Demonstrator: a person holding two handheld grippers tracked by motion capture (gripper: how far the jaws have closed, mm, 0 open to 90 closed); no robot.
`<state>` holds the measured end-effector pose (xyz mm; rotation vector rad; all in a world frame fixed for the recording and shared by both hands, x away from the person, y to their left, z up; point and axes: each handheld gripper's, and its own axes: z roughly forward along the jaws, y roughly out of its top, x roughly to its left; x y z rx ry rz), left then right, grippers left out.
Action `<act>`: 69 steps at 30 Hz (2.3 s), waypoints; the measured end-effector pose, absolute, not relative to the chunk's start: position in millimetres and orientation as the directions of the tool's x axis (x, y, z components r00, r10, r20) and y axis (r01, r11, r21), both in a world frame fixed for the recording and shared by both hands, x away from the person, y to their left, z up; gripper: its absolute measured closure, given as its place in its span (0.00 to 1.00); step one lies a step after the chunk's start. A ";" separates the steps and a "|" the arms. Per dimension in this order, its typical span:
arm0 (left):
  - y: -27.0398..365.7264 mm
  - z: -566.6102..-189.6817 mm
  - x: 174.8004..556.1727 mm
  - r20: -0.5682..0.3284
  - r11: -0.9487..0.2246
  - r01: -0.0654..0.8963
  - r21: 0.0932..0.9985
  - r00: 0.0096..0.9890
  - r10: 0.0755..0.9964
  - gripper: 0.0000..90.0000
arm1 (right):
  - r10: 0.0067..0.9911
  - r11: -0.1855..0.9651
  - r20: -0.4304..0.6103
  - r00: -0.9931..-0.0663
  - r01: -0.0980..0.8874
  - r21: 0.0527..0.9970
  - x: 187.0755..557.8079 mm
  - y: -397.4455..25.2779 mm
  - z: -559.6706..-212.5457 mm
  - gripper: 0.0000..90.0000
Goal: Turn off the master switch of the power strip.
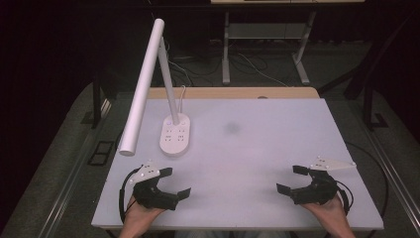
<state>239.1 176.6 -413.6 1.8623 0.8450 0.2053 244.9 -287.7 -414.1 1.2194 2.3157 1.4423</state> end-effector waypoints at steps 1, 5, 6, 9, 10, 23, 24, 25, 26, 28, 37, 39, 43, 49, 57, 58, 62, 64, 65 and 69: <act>177.4 -413.1 240.8 -0.230 -0.226 0.461 0.858 0.739 0.634 0.00 | 0.703 0.206 0.273 -0.657 0.556 0.806 244.9 -287.8 -414.4 0.00; 178.8 -410.6 242.9 -0.230 -0.225 0.462 0.858 0.737 0.635 0.00 | 0.702 0.214 0.266 -0.660 0.553 0.805 245.2 -288.1 -414.7 0.00; 179.7 -409.1 243.4 -0.226 -0.232 0.461 0.856 0.738 0.635 0.00 | 0.703 0.214 0.266 -0.660 0.553 0.805 245.2 -288.2 -414.7 0.00; 182.1 -403.6 245.5 -0.226 -0.229 0.463 0.856 0.735 0.639 0.00 | 0.704 0.210 0.271 -0.656 0.558 0.803 245.2 -288.3 -414.5 0.00; 182.1 -403.6 245.5 -0.226 -0.229 0.463 0.856 0.735 0.639 0.00 | 0.705 0.210 0.272 -0.655 0.559 0.802 245.3 -288.3 -414.6 0.00; 195.6 -390.4 256.8 -0.218 -0.235 0.471 0.850 0.722 0.656 0.00 | 0.709 0.206 0.275 -0.649 0.563 0.800 245.2 -289.1 -415.6 0.00; 196.4 -389.3 257.6 -0.221 -0.230 0.473 0.850 0.719 0.659 0.00 | 0.709 0.206 0.275 -0.650 0.563 0.800 245.2 -289.4 -415.6 0.00; 197.7 -388.2 258.8 -0.216 -0.235 0.471 0.851 0.720 0.660 0.00 | 0.708 0.208 0.275 -0.650 0.564 0.799 245.2 -289.7 -415.5 0.00; 199.6 -386.0 260.8 -0.214 -0.237 0.473 0.848 0.717 0.664 0.00 | 0.708 0.208 0.275 -0.650 0.564 0.799 245.2 -289.8 -415.5 0.00; 201.0 -383.9 263.3 -0.211 -0.243 0.474 0.846 0.717 0.664 0.01 | 0.709 0.208 0.274 -0.650 0.563 0.800 245.1 -289.9 -415.5 0.00; 206.4 -375.6 272.1 -0.198 -0.260 0.481 0.838 0.710 0.675 0.01 | 0.711 0.203 0.277 -0.646 0.565 0.800 244.8 -290.4 -415.3 0.00; 208.4 -373.3 276.0 -0.194 -0.270 0.484 0.833 0.711 0.676 0.01 | 0.710 0.203 0.277 -0.647 0.566 0.799 244.9 -290.2 -415.5 0.00; 210.5 -370.4 279.6 -0.193 -0.278 0.487 0.828 0.713 0.674 0.01 | 0.711 0.203 0.278 -0.645 0.568 0.798 244.9 -290.1 -415.6 0.00; 214.0 -364.7 286.8 -0.188 -0.285 0.493 0.822 0.708 0.681 0.01 | 0.713 0.203 0.279 -0.644 0.570 0.797 244.9 -290.0 -415.8 0.00; 221.9 -355.8 302.1 -0.186 -0.292 0.503 0.814 0.701 0.688 0.01 | 0.711 0.207 0.275 -0.647 0.567 0.798 245.5 -289.9 -416.4 0.00; 221.9 -355.8 302.1 -0.186 -0.292 0.503 0.814 0.701 0.688 0.01 | 0.711 0.209 0.274 -0.648 0.566 0.797 245.7 -290.0 -416.5 0.00; 225.9 -351.3 308.6 -0.183 -0.296 0.509 0.808 0.695 0.696 0.01 | 0.711 0.207 0.274 -0.648 0.565 0.799 245.9 -289.8 -416.2 0.00; 228.0 -350.8 311.4 -0.185 -0.295 0.515 0.805 0.690 0.699 0.02 | 0.710 0.204 0.277 -0.648 0.565 0.799 245.8 -289.8 -416.0 0.00; 228.0 -350.8 311.4 -0.185 -0.295 0.515 0.805 0.690 0.699 0.02 | 0.710 0.204 0.277 -0.648 0.565 0.799 245.8 -289.8 -416.0 0.00; 232.6 -350.2 317.6 -0.193 -0.280 0.523 0.805 0.678 0.709 0.02 | 0.710 0.206 0.275 -0.648 0.565 0.799 245.5 -289.2 -416.3 0.00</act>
